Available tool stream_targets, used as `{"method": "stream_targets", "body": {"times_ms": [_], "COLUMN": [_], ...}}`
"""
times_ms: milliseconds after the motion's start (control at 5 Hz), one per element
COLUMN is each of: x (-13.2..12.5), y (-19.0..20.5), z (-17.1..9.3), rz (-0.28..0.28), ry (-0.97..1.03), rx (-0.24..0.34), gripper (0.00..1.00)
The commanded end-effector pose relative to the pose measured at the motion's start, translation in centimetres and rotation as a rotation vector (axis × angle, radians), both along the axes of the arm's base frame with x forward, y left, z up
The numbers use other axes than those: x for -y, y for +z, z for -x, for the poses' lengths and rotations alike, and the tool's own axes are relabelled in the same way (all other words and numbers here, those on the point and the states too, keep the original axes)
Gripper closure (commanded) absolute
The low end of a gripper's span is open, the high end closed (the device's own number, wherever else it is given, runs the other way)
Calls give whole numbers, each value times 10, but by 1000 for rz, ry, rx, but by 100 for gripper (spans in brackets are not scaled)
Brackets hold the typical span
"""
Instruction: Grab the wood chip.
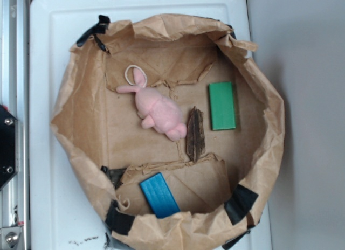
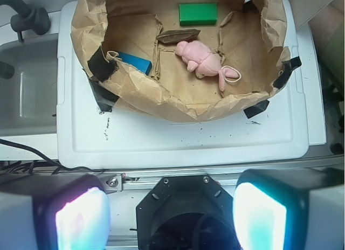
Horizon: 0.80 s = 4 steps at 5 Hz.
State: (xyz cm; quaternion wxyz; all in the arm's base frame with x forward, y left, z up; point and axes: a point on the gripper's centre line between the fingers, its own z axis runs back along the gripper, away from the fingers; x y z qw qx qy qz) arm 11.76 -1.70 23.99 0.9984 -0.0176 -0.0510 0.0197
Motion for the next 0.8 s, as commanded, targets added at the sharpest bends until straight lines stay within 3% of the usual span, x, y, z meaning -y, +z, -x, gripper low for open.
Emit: {"method": "stream_targets", "body": {"times_ms": [0,400,600], "x": [0,45,46], "y": [0,-15,-28], "z": [0,-73,-97], "rz": [0,-42,-47], "ry": [0,169,317], "rx": [0,14,31], "gripper": [0,0,0]}}
